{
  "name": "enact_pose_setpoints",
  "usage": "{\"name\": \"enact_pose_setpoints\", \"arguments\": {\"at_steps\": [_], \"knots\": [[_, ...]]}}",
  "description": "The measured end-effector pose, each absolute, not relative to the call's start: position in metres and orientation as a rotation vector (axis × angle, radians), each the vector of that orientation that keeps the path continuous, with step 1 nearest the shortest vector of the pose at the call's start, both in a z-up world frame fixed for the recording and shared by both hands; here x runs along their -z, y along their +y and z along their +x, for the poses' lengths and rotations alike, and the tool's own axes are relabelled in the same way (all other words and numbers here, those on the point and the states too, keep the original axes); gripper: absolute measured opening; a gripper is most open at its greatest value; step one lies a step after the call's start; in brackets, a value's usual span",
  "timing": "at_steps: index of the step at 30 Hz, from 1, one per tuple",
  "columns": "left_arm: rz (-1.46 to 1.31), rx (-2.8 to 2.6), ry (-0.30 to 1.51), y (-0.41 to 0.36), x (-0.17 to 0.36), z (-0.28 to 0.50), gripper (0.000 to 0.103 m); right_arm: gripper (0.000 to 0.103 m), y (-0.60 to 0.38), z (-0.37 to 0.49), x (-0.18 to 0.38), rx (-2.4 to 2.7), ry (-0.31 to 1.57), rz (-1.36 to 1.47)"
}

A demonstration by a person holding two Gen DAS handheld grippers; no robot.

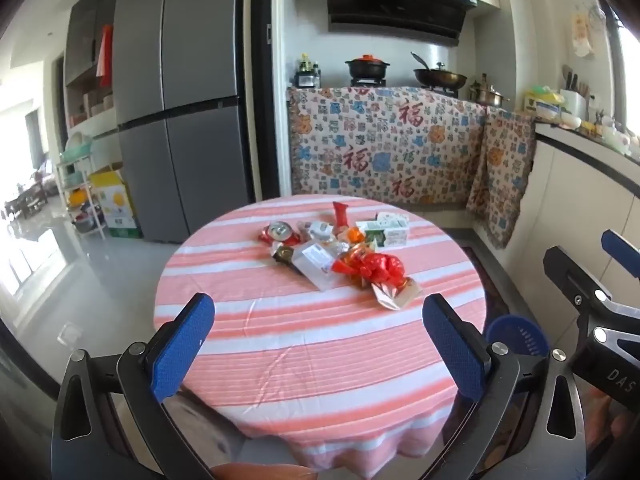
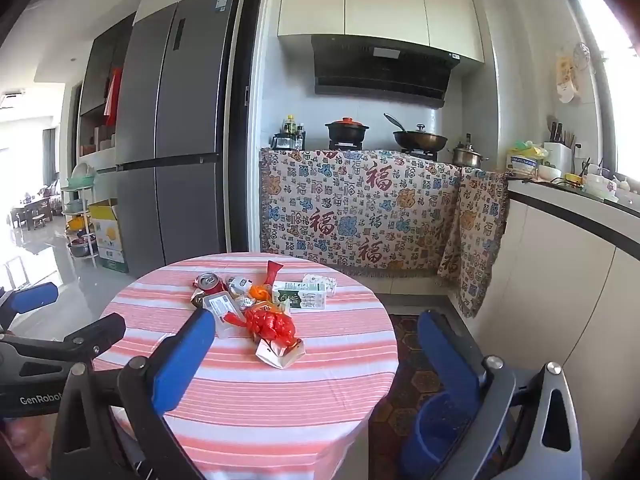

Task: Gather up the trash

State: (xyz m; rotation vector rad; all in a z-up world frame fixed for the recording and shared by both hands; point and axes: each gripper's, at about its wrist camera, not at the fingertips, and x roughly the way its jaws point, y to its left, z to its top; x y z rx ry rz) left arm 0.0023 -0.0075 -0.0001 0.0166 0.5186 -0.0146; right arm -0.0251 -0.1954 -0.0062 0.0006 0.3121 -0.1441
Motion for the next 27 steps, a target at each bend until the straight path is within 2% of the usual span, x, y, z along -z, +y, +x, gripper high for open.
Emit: {"name": "enact_pose_setpoints", "arguments": {"at_steps": [27], "knots": [[0.025,0.013,0.532,-0.0007,0.0062,0.0028,0.103,0.103,-0.1959,-0.0244,0.0087,0.141,0.324,0.008]]}}
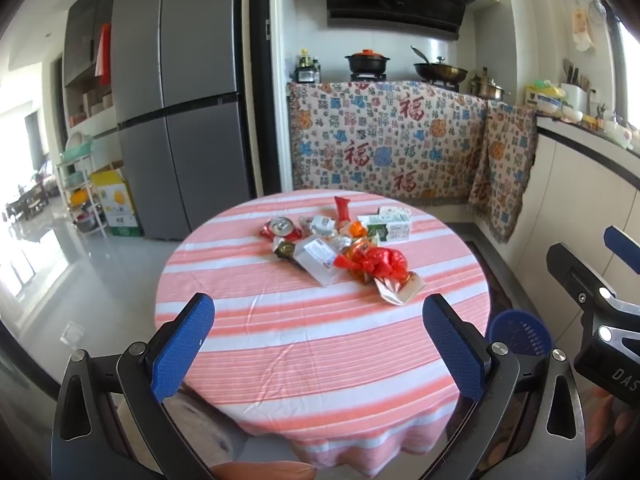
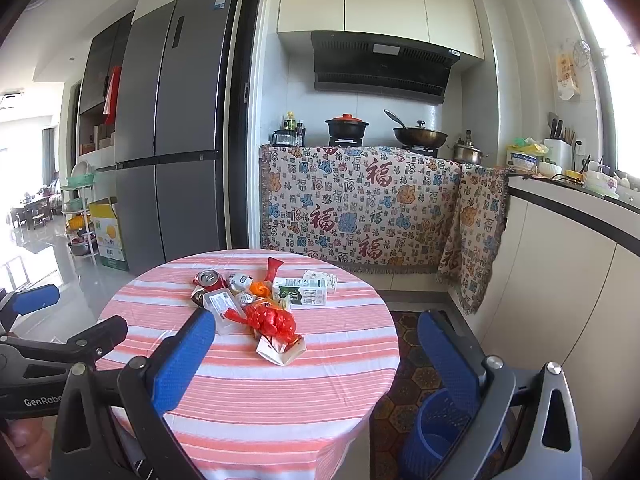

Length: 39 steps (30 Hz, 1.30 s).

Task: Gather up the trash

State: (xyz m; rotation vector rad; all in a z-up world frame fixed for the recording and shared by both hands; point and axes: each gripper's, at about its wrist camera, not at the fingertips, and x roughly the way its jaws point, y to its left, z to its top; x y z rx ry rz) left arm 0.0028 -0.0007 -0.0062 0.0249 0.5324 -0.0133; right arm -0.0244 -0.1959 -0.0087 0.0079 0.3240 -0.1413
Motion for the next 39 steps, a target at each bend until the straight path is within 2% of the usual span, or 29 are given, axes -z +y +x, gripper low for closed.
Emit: {"name": "enact_pose_setpoints", "arguments": {"at_steps": [39], "knots": [[0.031,0.015,0.535,-0.0054,0.0103,0.0015,0.103,0.103,-0.1952,-0.0236,0.0077,0.141,0.328,0.010]]}}
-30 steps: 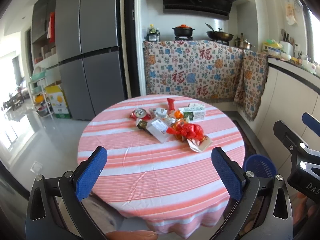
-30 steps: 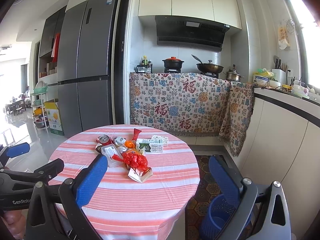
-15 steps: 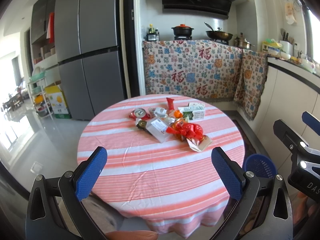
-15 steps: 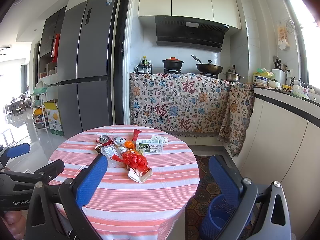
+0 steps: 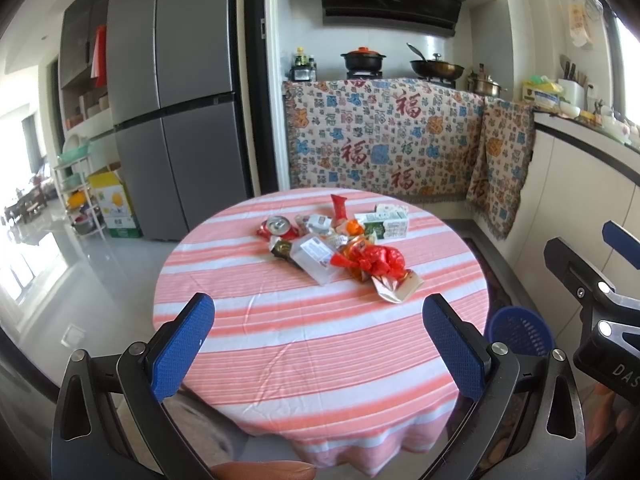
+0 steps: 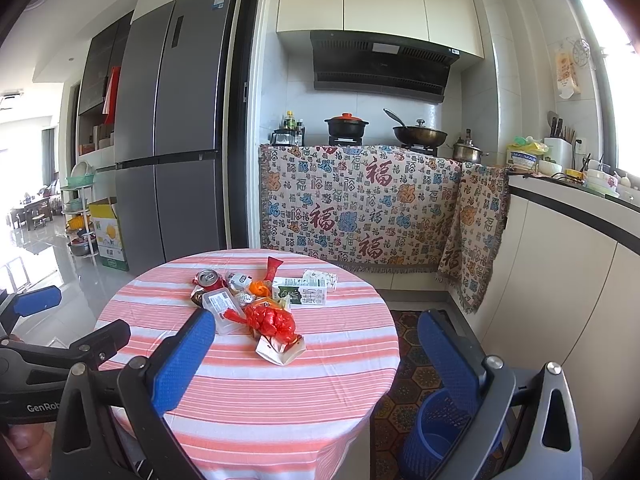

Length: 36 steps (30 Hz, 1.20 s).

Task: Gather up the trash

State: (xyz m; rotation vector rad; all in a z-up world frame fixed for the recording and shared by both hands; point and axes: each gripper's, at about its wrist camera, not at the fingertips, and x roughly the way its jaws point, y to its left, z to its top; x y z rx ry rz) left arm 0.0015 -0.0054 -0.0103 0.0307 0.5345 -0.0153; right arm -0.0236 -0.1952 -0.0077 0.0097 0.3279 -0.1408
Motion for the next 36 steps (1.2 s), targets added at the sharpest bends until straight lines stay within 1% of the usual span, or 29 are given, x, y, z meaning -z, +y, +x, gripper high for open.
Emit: {"name": "enact_pose_setpoints", "arguments": {"at_steps": [36], "knots": [[0.034,0.015,0.562,-0.0036,0.0210,0.0064,0.103,0.103,-0.2001,-0.0208,0.0133,0.143,0.345,0.016]]}}
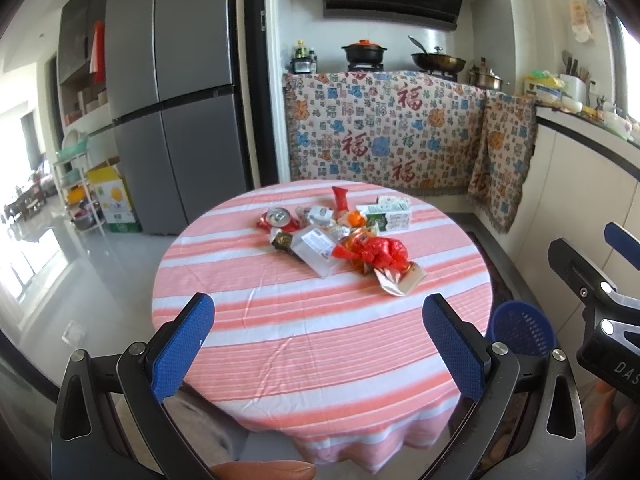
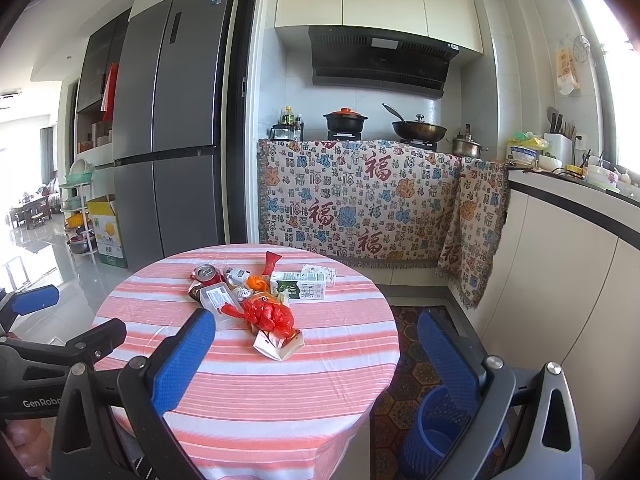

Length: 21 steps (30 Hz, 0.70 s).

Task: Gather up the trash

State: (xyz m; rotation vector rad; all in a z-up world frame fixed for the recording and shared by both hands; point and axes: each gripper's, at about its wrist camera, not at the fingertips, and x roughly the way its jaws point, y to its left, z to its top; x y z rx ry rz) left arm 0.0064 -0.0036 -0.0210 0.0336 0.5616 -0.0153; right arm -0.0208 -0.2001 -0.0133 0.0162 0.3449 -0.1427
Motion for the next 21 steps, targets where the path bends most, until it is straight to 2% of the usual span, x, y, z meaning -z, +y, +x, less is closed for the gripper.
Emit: {"name": "enact_pose_setpoints", "arguments": {"at_steps": [13,21], "knots": [[0.038,0.018,0.613,-0.002,0.032,0.021,0.103,0.103,-0.206,-0.008,0.030,0.130,0.386,0.030],[0.050,0.028,0.687,-0.009,0.060,0.042,0.103,0.103,-0.221,0.007,0.047,0.147,0.425,0.051]]}}
